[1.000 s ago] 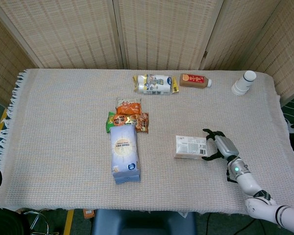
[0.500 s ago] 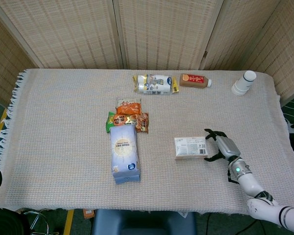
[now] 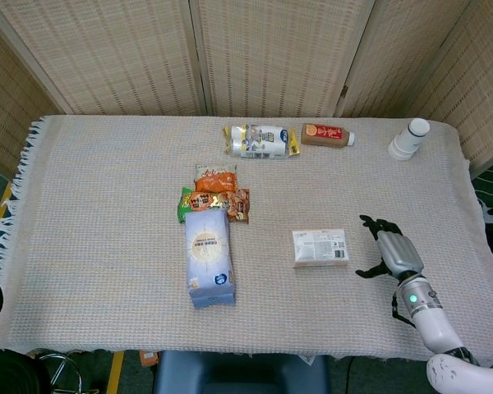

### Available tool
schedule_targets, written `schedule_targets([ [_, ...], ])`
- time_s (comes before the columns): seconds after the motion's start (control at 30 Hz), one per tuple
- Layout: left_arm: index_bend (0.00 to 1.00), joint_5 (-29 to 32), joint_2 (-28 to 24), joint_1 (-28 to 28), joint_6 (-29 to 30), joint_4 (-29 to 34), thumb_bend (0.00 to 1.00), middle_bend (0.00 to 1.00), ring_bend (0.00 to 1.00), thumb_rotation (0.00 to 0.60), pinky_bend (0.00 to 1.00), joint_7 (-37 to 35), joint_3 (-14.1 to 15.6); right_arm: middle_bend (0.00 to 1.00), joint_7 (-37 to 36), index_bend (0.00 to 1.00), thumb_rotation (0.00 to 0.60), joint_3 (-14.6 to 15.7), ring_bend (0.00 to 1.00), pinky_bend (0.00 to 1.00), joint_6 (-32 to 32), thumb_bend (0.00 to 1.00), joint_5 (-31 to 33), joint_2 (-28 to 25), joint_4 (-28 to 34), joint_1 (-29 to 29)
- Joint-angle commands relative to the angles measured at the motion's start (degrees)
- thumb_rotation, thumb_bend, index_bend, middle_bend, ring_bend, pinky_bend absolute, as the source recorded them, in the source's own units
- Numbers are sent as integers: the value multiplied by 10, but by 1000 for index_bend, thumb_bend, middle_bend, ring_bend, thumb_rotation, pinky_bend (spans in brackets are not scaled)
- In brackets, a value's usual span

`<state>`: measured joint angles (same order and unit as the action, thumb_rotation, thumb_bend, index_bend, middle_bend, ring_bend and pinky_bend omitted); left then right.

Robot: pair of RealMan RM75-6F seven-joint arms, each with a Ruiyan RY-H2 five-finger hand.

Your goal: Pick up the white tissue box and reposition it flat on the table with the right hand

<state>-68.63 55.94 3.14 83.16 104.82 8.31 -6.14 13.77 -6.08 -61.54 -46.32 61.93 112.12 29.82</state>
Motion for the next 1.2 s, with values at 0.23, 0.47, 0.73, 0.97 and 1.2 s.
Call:
schedule_targets([
  [0.23, 157, -12, 3, 0, 6, -7, 526, 0, 0, 600, 108, -8, -1, 121, 45, 25, 600, 86, 52, 0, -299, 0, -339, 1, -13, -161],
  [0.47, 157, -10, 9, 4, 0, -14, 525, 0, 0, 600, 108, -1, -1, 101, -93, 31, 600, 103, 50, 0, -367, 0, -404, 55, -197, -229],
  [0.73, 148, -58, 23, 5, 20, -42, 524, 0, 0, 600, 107, -27, 0, 31, -158, 0, 600, 71, 8, 0, -359, 0, -384, 71, -250, -246],
  [0.97, 146, -73, 29, 7, 18, -63, 525, 0, 0, 600, 106, -38, 3, 28, -171, 0, 600, 59, 8, 0, -346, 0, -377, 68, -243, -249],
  [1.2, 146, -56, 34, 13, 6, -62, 525, 0, 0, 600, 106, -17, 1, 19, -172, 0, 600, 45, 8, 0, -320, 0, -361, 59, -233, -252],
])
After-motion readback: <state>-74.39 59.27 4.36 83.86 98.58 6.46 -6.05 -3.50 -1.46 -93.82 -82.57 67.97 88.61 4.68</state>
